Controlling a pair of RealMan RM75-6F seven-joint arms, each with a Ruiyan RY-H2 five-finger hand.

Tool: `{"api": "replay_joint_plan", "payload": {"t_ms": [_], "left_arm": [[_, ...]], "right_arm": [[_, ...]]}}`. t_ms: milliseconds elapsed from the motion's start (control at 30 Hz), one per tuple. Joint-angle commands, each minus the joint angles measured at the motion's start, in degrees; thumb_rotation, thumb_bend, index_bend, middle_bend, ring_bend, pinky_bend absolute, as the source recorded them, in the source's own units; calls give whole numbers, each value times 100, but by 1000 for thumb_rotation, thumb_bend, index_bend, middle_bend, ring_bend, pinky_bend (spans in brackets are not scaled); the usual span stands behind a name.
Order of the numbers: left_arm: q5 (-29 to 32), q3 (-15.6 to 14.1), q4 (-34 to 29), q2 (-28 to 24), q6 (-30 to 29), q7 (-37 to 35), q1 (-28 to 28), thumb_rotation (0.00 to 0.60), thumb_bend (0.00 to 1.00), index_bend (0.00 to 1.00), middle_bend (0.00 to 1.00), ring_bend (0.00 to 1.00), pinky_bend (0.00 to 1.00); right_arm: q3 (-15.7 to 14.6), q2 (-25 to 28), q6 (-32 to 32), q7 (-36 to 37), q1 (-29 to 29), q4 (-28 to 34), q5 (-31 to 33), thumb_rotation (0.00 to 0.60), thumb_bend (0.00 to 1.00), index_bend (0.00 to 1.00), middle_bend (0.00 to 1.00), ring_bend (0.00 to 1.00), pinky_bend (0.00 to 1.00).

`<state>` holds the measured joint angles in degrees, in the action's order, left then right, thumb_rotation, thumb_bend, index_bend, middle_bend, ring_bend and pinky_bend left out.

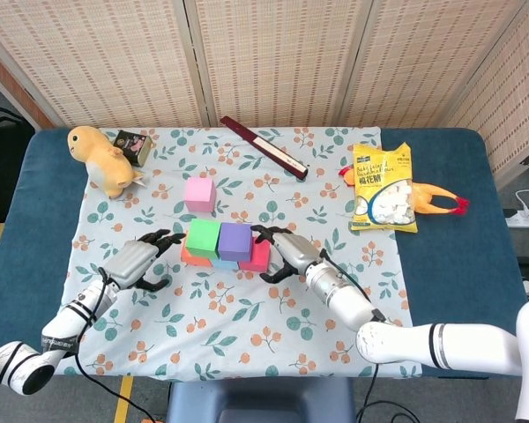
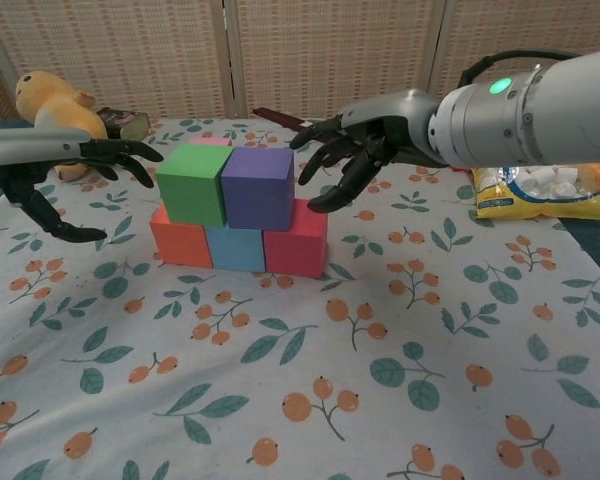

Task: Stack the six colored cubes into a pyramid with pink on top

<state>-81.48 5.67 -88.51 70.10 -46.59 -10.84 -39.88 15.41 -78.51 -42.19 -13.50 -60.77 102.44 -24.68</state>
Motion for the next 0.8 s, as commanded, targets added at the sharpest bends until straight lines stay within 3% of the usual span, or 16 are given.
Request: {"api": "replay_joint_plan", "payload": {"t_ms": [33, 800], "left_arm": [[-5, -19, 31, 41, 21, -19, -32, 600, 323, 0, 158, 49, 144], [76, -156, 30, 47, -78, 147, -52, 600, 321, 0, 157, 43, 138]], "right_arm": [[-48, -44, -22, 37, -55, -34, 28, 600, 238, 0, 188, 0, 23], [-271, 70, -238, 136, -224, 83, 37, 600, 238, 0, 188, 0, 22]]}}
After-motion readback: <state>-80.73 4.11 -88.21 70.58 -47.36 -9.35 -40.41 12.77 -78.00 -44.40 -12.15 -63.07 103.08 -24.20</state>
